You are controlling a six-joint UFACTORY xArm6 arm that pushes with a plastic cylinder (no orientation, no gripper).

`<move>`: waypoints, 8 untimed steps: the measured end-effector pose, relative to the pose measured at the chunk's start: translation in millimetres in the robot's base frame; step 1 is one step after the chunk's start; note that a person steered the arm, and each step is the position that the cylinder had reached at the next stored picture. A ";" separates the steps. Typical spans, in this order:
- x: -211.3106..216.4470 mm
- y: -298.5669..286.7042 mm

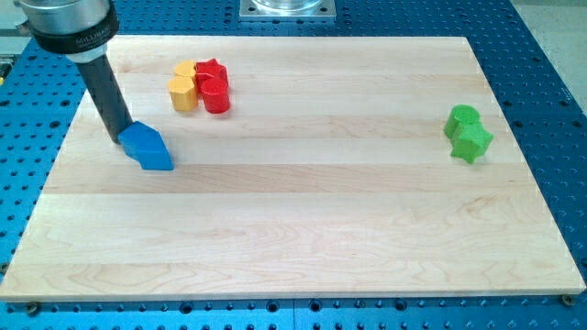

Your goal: Move the blue blocks diagonally bottom right to the red circle

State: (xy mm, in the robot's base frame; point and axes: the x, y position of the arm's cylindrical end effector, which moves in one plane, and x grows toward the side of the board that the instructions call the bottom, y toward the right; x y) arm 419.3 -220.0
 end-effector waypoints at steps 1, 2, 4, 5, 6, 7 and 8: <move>24.9 0.0; 48.0 7.2; 52.2 60.3; 35.3 98.5; -2.2 135.3; -14.0 173.3; -20.6 210.6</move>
State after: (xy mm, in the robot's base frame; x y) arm 398.6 -9.4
